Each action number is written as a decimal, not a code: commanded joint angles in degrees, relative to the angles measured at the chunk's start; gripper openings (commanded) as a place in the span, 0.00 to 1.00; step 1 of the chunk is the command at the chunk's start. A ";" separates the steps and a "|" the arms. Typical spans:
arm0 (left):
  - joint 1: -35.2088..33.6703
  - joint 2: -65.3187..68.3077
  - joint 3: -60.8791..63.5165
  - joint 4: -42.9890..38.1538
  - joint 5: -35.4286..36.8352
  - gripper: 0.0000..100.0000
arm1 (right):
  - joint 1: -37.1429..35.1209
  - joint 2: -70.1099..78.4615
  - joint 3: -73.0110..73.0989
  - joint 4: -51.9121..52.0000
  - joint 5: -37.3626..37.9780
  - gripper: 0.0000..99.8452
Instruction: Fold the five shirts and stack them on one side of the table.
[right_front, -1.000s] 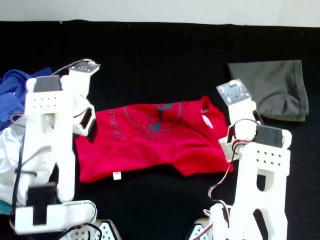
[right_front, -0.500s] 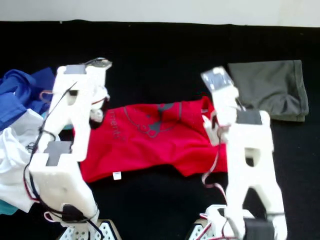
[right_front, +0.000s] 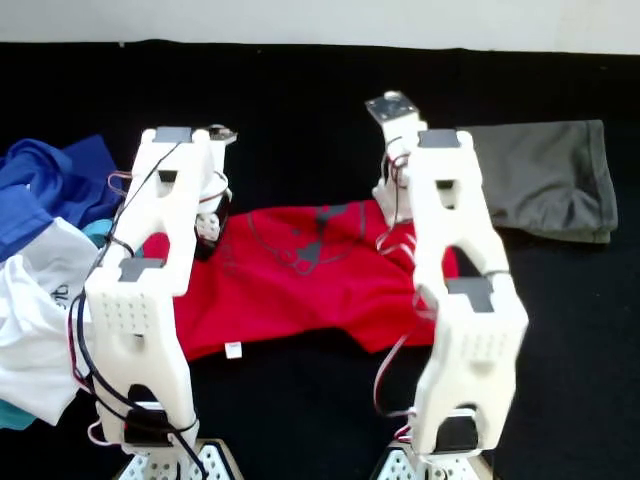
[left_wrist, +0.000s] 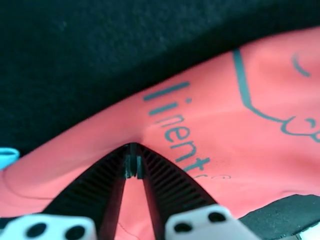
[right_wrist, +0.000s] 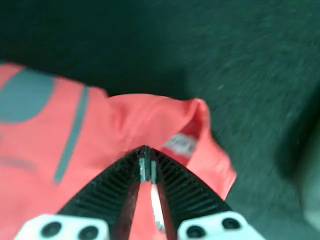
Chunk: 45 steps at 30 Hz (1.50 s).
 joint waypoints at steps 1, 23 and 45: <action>-3.03 3.91 -8.66 1.85 0.00 0.01 | 3.56 10.51 -17.98 -0.40 -0.35 0.01; -4.88 22.02 -52.97 16.44 0.35 0.01 | 5.85 39.87 -76.18 4.44 -2.02 0.01; -2.15 -3.82 -4.88 11.43 0.26 0.01 | 5.41 42.42 -72.66 2.95 -3.08 0.01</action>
